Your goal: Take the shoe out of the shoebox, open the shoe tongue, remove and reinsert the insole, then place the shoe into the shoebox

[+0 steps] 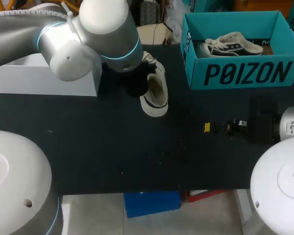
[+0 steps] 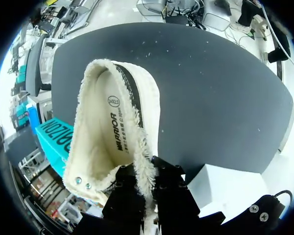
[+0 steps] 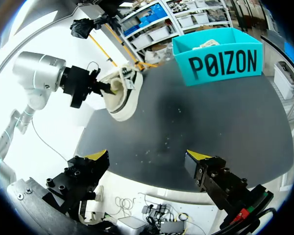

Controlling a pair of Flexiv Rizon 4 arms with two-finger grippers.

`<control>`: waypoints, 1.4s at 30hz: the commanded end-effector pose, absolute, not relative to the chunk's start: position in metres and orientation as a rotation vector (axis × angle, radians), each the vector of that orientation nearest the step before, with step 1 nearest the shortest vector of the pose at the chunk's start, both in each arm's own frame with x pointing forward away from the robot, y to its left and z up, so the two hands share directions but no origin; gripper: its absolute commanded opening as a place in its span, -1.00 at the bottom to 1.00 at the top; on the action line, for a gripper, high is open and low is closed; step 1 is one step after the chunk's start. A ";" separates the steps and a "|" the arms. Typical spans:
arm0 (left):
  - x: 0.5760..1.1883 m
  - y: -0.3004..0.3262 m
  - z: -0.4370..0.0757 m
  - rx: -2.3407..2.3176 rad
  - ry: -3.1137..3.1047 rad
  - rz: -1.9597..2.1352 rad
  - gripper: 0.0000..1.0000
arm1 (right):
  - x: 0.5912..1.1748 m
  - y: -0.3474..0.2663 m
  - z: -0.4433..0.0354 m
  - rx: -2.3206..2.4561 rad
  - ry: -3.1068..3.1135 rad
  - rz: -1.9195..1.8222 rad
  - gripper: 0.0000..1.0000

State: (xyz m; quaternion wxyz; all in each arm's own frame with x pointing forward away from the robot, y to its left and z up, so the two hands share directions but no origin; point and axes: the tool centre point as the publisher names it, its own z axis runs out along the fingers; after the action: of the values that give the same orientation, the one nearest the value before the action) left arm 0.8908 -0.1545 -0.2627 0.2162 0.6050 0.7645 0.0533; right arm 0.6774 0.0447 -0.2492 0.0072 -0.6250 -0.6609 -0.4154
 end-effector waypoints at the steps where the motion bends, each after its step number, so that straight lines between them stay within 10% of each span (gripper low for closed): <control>1: 0.870 -0.138 -0.200 1.646 2.078 0.200 -1.00 | 0.678 0.043 -0.249 -1.950 -2.064 -1.290 1.00; 42: 0.876 -0.132 -0.172 1.621 2.043 0.173 -1.00 | 0.678 0.043 -0.249 -1.950 -2.064 -1.290 1.00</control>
State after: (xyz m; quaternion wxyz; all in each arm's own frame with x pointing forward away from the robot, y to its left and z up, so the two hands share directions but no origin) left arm 0.8765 -0.1319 -0.1742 0.2611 0.5981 0.7551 0.0629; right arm 0.6774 0.0447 -0.2492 0.0072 -0.6250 -0.6609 -0.4154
